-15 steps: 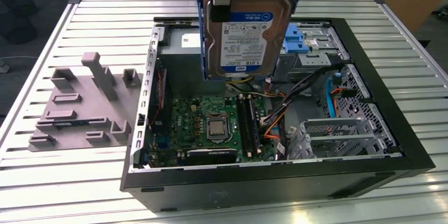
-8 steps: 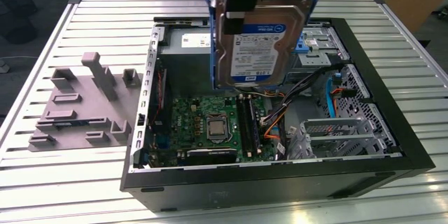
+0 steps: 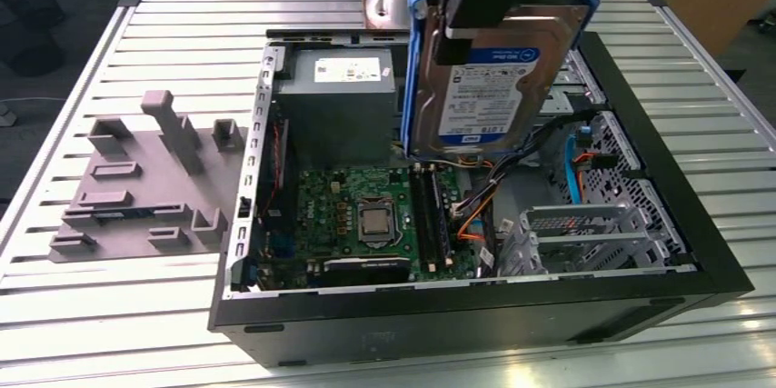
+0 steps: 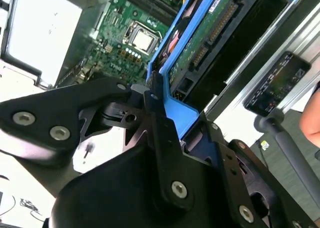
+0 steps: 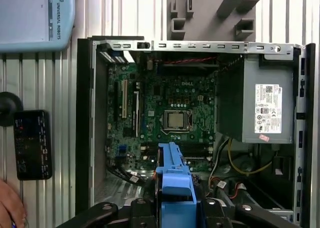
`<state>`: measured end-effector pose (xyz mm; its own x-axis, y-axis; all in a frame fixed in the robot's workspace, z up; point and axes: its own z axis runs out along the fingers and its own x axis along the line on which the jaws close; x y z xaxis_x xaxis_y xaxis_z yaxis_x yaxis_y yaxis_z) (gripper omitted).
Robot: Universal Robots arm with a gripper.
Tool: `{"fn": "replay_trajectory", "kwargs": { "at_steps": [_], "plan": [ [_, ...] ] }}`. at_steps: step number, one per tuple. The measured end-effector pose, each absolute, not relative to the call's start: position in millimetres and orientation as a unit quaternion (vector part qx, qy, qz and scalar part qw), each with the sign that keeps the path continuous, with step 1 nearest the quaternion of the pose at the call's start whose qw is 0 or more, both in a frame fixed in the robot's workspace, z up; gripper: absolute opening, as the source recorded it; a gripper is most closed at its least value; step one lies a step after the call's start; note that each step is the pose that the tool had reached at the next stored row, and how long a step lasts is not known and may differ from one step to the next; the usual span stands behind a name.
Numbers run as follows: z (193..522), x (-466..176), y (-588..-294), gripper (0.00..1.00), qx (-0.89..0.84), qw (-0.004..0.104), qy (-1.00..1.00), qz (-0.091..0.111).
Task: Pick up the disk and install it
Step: 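Insert the disk into the insertion slot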
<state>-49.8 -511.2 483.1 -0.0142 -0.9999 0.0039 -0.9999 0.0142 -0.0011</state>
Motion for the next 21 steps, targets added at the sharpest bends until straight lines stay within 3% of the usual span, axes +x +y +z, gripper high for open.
{"fn": "replay_trajectory", "kwargs": {
  "at_steps": [7, 21],
  "plan": [
    [480.7, -49.7, -531.4, 0.36, 0.702, 0.001, -0.712, 0.002],
    [479.8, -35.1, -534.1, 0.36, 0.702, 0.001, -0.712, 0.002]
  ]
}}
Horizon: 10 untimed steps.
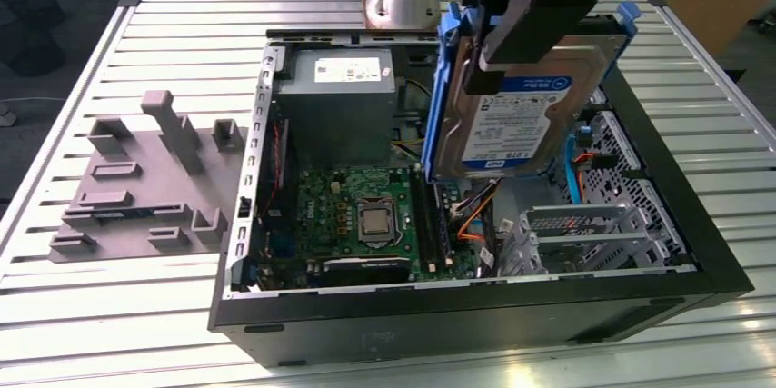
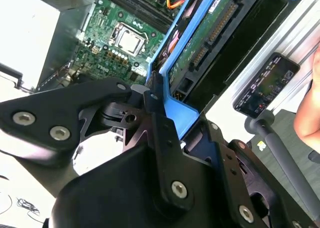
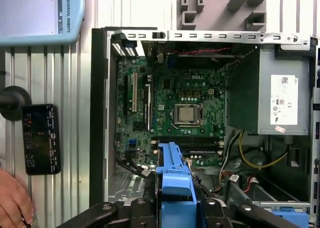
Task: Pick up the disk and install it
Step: 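Insert the disk into the insertion slot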
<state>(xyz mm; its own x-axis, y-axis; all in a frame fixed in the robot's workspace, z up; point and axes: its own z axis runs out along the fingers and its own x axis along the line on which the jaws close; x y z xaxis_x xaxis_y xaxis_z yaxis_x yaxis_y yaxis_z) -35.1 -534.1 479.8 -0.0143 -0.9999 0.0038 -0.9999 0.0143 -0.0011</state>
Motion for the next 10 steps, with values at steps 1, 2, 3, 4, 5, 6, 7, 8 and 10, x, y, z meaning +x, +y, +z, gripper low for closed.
{"fn": "replay_trajectory", "kwargs": {
  "at_steps": [1, 2, 3, 4, 5, 6, 7, 8, 10],
  "plan": [
    [479.5, -34.2, -536.4, 0.36, 0.702, 0.001, -0.712, 0.002],
    [479.1, -33.7, -538.9, 0.36, 0.702, 0.001, -0.712, 0.002],
    [478.8, -33.1, -541.5, 0.36, 0.702, 0.001, -0.712, 0.002],
    [478.5, -32.5, -544.1, 0.36, 0.702, 0.001, -0.712, 0.002],
    [478.1, -31.8, -546.8, 0.36, 0.702, 0.001, -0.712, 0.002],
    [477.6, -31.1, -549.5, 0.36, 0.702, 0.001, -0.712, 0.002],
    [477.2, -29.8, -551.7, 0.36, 0.702, 0.001, -0.712, 0.002],
    [476.7, -28.1, -553.6, 0.36, 0.702, 0.001, -0.712, 0.002],
    [475.3, -23.5, -556.3, 0.36, 0.702, 0.001, -0.712, 0.002]
  ]
}}
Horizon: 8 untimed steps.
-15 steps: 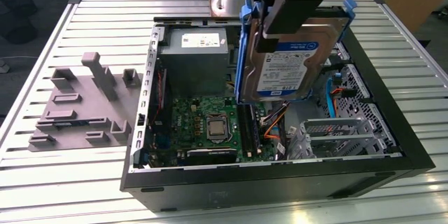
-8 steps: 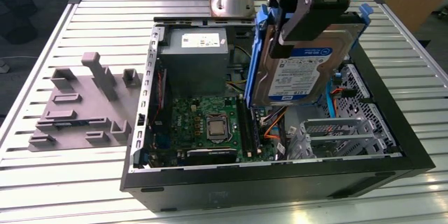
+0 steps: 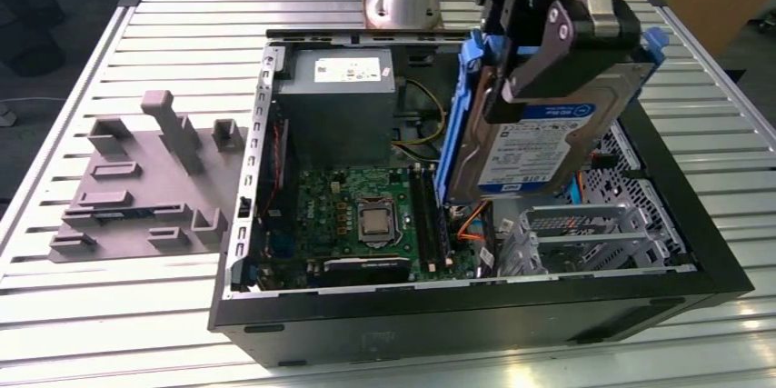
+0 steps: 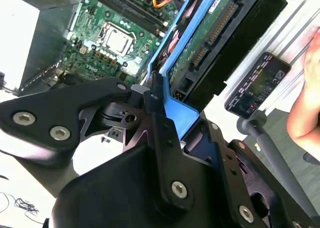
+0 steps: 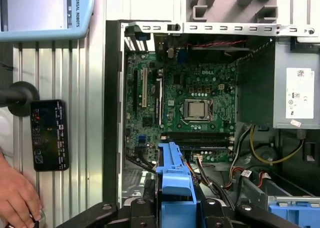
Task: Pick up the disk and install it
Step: 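Insert the disk into the insertion slot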
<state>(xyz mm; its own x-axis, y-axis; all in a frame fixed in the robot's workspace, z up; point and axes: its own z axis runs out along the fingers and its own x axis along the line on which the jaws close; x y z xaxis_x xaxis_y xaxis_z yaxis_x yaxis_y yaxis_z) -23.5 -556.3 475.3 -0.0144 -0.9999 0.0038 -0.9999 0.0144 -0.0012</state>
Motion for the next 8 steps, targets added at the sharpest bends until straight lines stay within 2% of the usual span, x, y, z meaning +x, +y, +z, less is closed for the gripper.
{"fn": "replay_trajectory", "kwargs": {
  "at_steps": [8],
  "plan": [
    [468.4, 5.0, -559.3, 0.36, 0.702, 0.001, -0.712, 0.002]
  ]
}}
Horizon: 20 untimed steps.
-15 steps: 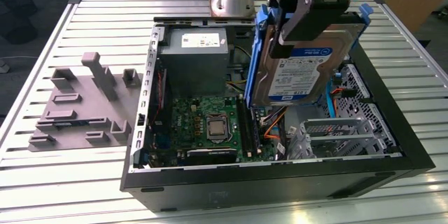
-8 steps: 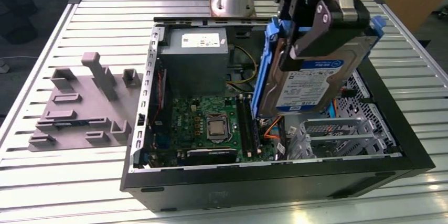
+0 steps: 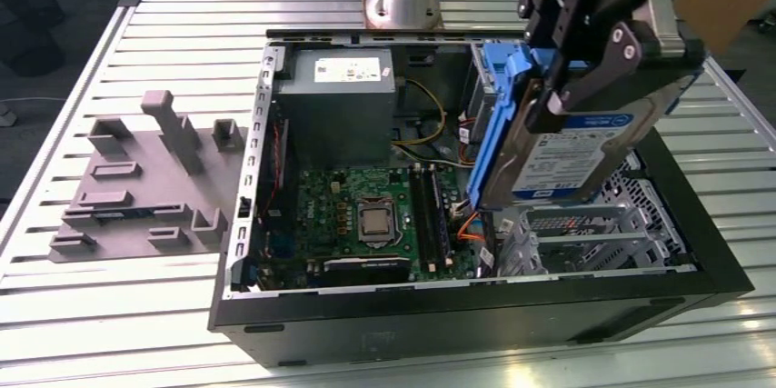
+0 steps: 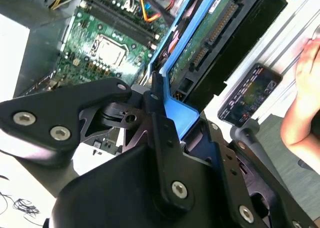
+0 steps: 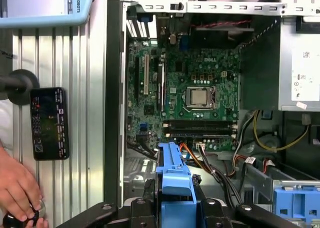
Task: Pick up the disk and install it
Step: 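Insert the disk into the insertion slot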
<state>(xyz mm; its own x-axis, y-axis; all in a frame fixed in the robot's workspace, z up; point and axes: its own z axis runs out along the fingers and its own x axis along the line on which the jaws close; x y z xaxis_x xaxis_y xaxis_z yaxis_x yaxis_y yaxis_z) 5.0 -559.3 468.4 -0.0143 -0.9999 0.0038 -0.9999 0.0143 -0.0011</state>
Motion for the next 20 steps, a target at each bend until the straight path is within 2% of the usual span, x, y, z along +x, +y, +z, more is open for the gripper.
{"fn": "replay_trajectory", "kwargs": {
  "at_steps": [20],
  "plan": [
    [454.2, 33.4, -564.5, 0.36, 0.7, 0.001, -0.714, 0.002]
  ]
}}
